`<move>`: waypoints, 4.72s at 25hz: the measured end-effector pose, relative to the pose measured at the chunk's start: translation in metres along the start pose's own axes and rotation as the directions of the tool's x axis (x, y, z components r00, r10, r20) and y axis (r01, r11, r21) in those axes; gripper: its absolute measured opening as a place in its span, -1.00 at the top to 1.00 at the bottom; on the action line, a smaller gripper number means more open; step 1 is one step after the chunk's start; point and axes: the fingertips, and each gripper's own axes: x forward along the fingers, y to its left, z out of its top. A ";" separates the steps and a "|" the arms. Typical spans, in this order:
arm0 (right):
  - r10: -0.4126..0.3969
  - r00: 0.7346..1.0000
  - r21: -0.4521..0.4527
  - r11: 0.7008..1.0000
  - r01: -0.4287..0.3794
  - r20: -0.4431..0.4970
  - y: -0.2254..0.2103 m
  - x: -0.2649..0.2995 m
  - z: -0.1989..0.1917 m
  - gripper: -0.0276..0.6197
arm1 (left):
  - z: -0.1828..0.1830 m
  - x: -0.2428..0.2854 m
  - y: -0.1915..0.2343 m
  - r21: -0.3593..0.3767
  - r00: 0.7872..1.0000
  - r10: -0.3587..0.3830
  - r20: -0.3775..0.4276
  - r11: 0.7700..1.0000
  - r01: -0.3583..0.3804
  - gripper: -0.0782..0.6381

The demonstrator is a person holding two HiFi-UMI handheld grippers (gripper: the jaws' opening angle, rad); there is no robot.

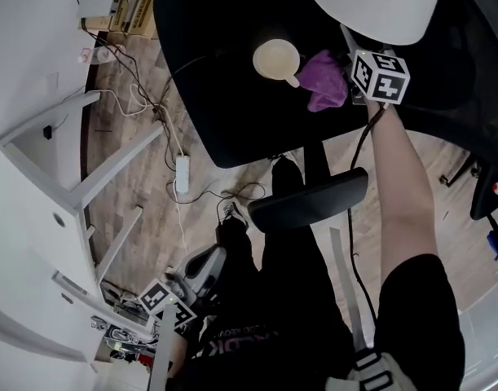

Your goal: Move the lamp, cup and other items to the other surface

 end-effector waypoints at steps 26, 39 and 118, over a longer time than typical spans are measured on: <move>0.011 0.985 -0.013 1.000 -0.013 -0.174 0.009 -0.048 -0.048 0.36 | 0.017 0.002 -0.011 0.018 0.999 -0.047 0.022 0.999 0.046 0.77; -0.008 0.956 -0.081 0.997 -0.017 -0.292 0.013 -0.058 -0.062 0.31 | 0.036 -0.015 -0.029 0.054 0.992 -0.059 0.109 0.997 0.053 0.77; 0.804 0.027 -0.259 -0.159 -0.953 -0.595 0.747 -0.715 -0.216 0.90 | -0.322 -0.495 0.035 -0.050 0.325 0.111 0.939 0.980 -0.191 0.77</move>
